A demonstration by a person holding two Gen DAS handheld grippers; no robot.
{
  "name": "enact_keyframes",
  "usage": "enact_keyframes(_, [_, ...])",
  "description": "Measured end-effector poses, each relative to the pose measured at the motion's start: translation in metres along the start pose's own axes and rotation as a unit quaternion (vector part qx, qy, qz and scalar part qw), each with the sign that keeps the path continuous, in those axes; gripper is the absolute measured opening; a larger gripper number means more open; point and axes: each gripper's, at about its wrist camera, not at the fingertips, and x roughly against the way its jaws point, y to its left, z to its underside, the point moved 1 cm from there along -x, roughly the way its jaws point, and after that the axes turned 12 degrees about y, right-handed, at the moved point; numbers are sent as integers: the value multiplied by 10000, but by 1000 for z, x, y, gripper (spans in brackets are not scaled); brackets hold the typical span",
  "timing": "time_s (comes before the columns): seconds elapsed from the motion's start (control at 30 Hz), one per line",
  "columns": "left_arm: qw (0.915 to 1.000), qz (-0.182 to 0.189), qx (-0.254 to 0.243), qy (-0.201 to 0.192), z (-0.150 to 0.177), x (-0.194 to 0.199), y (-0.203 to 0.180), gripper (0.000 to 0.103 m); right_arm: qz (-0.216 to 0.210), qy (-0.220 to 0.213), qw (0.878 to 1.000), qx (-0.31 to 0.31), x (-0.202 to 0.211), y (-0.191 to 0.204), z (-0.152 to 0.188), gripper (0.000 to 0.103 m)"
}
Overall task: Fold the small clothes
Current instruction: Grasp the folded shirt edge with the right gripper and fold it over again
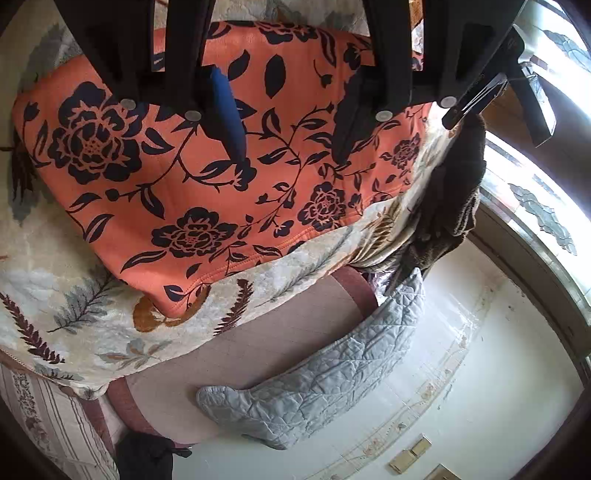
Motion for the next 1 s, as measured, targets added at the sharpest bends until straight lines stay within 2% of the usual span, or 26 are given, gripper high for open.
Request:
enact_keyframes(0.03, [9992,-131,-10,366,0,-19,-2,99,135,115,9998,-21,-10,-3,0,54])
enact_keyframes(0.1, [9928,-270,-304,1130,5,-60,-13,100,377,753,9960,-314,-36,-20,2,55])
enact_keyframes(0.13, [9936,-216,-252,1083,6,-63,-12,101,337,1025,9930,-481,-45,-31,5,52])
enact_keyframes(0.17, [9948,-131,-115,1002,5,-57,-8,101,224,1005,9930,-578,-42,-38,7,49])
enact_keyframes(0.2, [9941,11,-92,1080,3,-52,-5,100,153,973,9929,-670,-33,-41,8,49])
enact_keyframes(0.23, [9937,258,-111,1084,1,-45,-2,100,100,969,9924,-757,-21,-44,9,50])
enact_keyframes(0.27, [9945,418,-61,963,0,-36,2,100,53,879,9926,-835,-7,-48,12,50])
enact_keyframes(0.37, [9980,555,-35,289,5,3,12,100,-182,415,9936,-1036,40,-65,20,54])
enact_keyframes(0.43, [9972,722,-164,35,13,23,15,100,-445,133,9884,-1445,67,-84,26,69])
enact_keyframes(0.47, [9964,827,-171,50,18,28,19,100,-607,59,9843,-1658,77,-94,30,71])
enact_keyframes(0.53, [9929,1119,57,387,28,29,30,100,-811,64,9764,-1998,86,-110,37,72])
enact_keyframes(0.57, [9893,1278,301,641,34,25,37,100,-853,115,9723,-2174,86,-116,41,72])
enact_keyframes(0.63, [9761,1615,822,1197,49,12,50,100,-994,234,9635,-2473,81,-125,48,72])
enact_keyframes(0.77, [9399,2260,1498,2075,77,-16,60,100,-960,437,9569,-2707,60,-131,57,72])
enact_keyframes(0.83, [9385,2291,1633,2000,75,-18,60,100,-987,542,9507,-2891,46,-138,58,72])
enact_keyframes(0.9, [9329,2551,1681,1909,66,-22,56,100,-1039,502,9437,-3100,33,-146,58,72])
enact_keyframes(0.93, [9292,2609,1755,1942,62,-27,54,100,-1075,400,9424,-3142,31,-148,55,74])
enact_keyframes(1.0, [9297,2581,1976,1734,52,-33,52,100,-1089,217,9472,-3008,27,-145,45,77])
